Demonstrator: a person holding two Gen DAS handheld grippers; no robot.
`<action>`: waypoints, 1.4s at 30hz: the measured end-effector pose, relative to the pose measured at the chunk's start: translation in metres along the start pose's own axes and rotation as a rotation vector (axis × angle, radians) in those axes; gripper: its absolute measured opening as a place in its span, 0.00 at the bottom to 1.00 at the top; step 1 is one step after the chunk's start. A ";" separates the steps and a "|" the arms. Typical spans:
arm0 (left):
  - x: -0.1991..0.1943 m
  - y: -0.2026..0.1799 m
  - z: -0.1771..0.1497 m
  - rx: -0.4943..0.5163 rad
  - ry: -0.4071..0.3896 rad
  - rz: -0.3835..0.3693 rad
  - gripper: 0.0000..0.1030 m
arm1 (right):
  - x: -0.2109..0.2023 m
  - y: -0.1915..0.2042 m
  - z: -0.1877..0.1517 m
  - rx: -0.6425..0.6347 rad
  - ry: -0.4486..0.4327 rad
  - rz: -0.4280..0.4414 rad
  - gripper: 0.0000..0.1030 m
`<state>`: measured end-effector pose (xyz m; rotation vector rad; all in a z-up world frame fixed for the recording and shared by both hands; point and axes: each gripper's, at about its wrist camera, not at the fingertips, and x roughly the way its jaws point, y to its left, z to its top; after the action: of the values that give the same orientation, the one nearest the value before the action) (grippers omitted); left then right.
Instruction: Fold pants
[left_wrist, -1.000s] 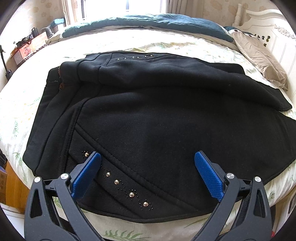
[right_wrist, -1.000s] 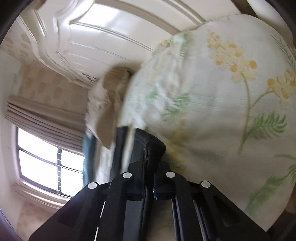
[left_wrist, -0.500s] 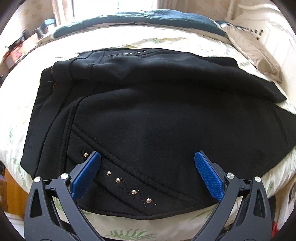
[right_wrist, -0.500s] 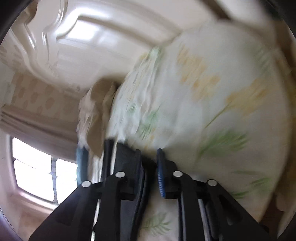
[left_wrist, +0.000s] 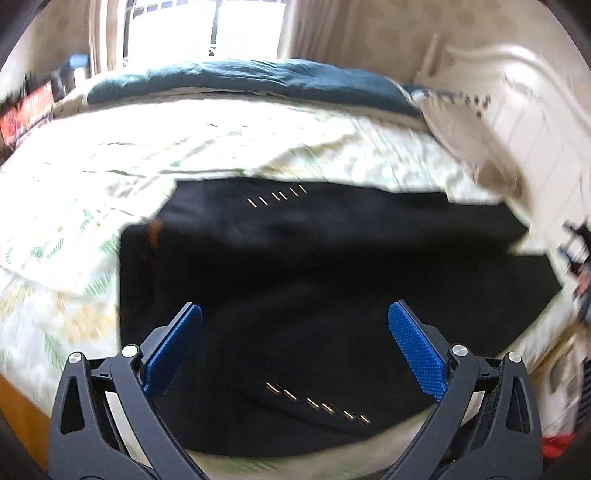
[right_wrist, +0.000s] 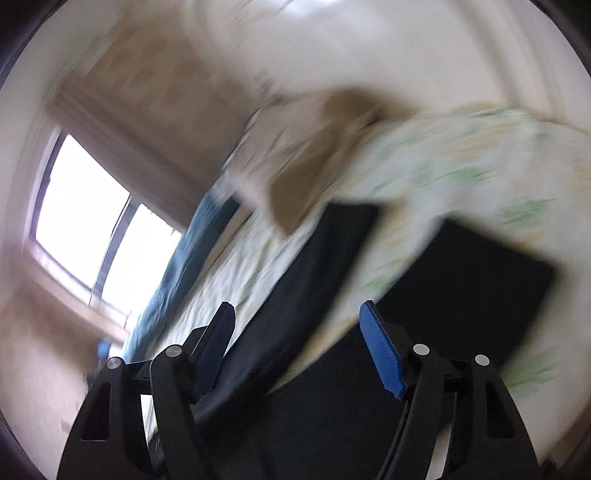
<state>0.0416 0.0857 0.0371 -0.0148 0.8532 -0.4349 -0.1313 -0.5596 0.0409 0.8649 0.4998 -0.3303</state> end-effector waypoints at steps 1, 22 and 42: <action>0.002 0.018 0.014 -0.007 -0.003 -0.012 0.98 | 0.014 0.016 -0.006 -0.036 0.032 0.010 0.67; 0.152 0.168 0.101 -0.226 0.353 -0.414 0.93 | 0.162 0.182 -0.104 -0.397 0.388 0.125 0.72; 0.175 0.142 0.119 -0.110 0.415 -0.276 0.09 | 0.309 0.240 -0.145 -0.942 0.865 0.183 0.56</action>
<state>0.2814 0.1299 -0.0374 -0.1496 1.2911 -0.6630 0.1989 -0.3221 -0.0528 0.0731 1.2342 0.4713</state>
